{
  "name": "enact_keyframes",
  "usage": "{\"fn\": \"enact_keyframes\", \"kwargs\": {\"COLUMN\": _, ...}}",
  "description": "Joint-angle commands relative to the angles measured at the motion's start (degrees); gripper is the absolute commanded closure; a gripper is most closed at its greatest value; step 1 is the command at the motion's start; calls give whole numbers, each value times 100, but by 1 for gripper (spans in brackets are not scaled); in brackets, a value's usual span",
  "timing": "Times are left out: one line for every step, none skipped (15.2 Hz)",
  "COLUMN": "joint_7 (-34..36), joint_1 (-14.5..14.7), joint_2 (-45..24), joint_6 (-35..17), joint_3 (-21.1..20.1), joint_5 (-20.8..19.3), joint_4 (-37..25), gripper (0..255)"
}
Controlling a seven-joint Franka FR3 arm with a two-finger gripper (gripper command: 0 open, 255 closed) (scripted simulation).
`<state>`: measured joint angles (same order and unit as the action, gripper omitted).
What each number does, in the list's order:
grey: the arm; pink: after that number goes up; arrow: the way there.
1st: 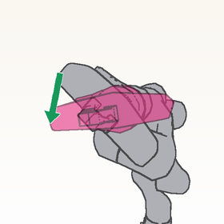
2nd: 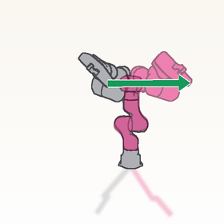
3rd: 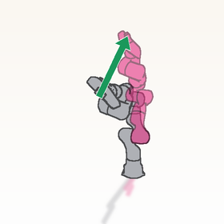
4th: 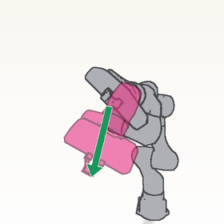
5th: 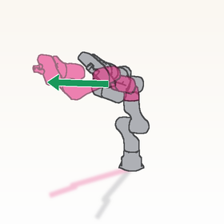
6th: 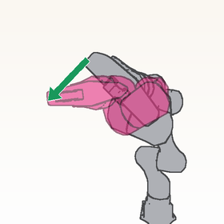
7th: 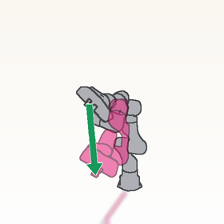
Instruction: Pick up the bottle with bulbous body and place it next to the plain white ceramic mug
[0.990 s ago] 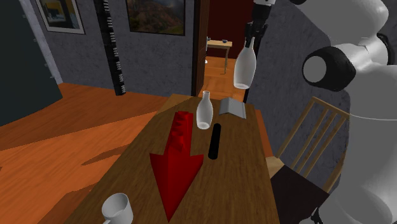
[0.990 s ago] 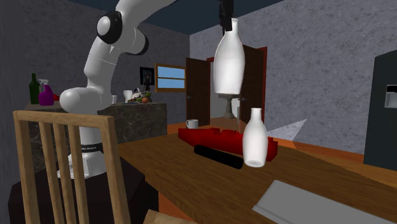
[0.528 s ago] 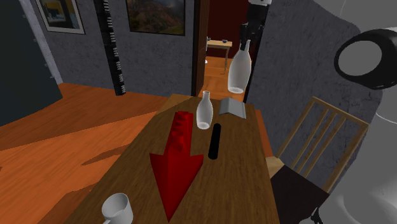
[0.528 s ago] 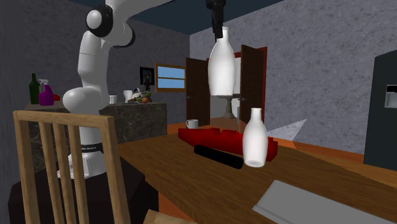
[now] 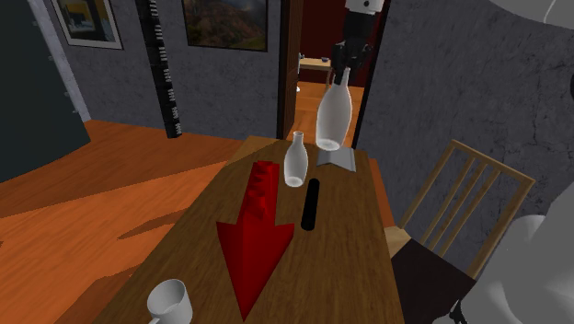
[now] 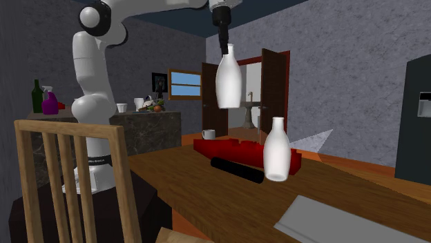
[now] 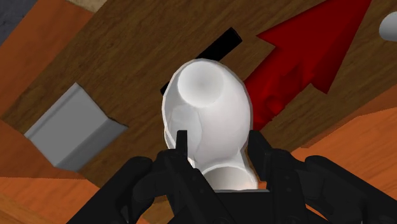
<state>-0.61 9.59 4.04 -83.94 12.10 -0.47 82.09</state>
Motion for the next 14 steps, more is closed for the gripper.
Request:
{"fn": "enact_keyframes", "kwargs": {"joint_7": 300, "joint_1": 133, "joint_2": 231, "joint_6": -141, "joint_3": -166, "joint_5": -67, "joint_4": 366, "gripper": 255}}
{"fn": "enact_keyframes", "kwargs": {"joint_7": 447, "joint_1": 193, "joint_2": 328, "joint_6": -194, "joint_3": -253, "joint_5": -89, "joint_4": 516, "gripper": 255}}
{"fn": "enact_keyframes", "kwargs": {"joint_7": 593, "joint_1": 252, "joint_2": 417, "joint_6": -243, "joint_3": -340, "joint_5": -106, "joint_4": 656, "gripper": 255}}
{"fn": "enact_keyframes", "kwargs": {"joint_7": 738, "joint_1": 311, "joint_2": 499, "joint_6": -291, "joint_3": -426, "joint_5": -120, "joint_4": 786, "gripper": 255}}
{"fn": "enact_keyframes", "kwargs": {"joint_7": 882, "joint_1": 366, "joint_2": 573, "joint_6": -336, "joint_3": -514, "joint_5": -129, "joint_4": 908, "gripper": 255}}
{"fn": "enact_keyframes", "kwargs": {"joint_7": 1026, "joint_1": 421, "joint_2": 640, "joint_6": -379, "joint_3": -601, "joint_5": -136, "joint_4": 1022, "gripper": 255}}
{"fn": "enact_keyframes", "kwargs": {"joint_7": 1169, "joint_1": 475, "joint_2": 700, "joint_6": -421, "joint_3": -689, "joint_5": -140, "joint_4": 1127, "gripper": 255}}
{"fn": "enact_keyframes", "kwargs": {"joint_7": 1311, "joint_1": 529, "joint_2": 754, "joint_6": -461, "joint_3": -776, "joint_5": -141, "joint_4": 1224, "gripper": 255}}
{"fn": "enact_keyframes", "kwargs": {"joint_7": 1453, "joint_1": 582, "joint_2": 800, "joint_6": -500, "joint_3": -864, "joint_5": -140, "joint_4": 1314, "gripper": 255}}
{"fn": "enact_keyframes", "kwargs": {"joint_7": 1595, "joint_1": 637, "joint_2": 841, "joint_6": -538, "joint_3": -951, "joint_5": -138, "joint_4": 1396, "gripper": 255}}
{"fn": "enact_keyframes", "kwargs": {"joint_7": 1736, "joint_1": 690, "joint_2": 875, "joint_6": -575, "joint_3": -1038, "joint_5": -134, "joint_4": 1471, "gripper": 255}}
{"fn": "enact_keyframes", "kwargs": {"joint_7": 1877, "joint_1": 743, "joint_2": 902, "joint_6": -611, "joint_3": -1126, "joint_5": -129, "joint_4": 1538, "gripper": 255}}
{"fn": "enact_keyframes", "kwargs": {"joint_7": 2018, "joint_1": 796, "joint_2": 923, "joint_6": -646, "joint_3": -1213, "joint_5": -123, "joint_4": 1599, "gripper": 255}}
{"fn": "enact_keyframes", "kwargs": {"joint_7": 2158, "joint_1": 849, "joint_2": 938, "joint_6": -681, "joint_3": -1301, "joint_5": -116, "joint_4": 1652, "gripper": 255}}
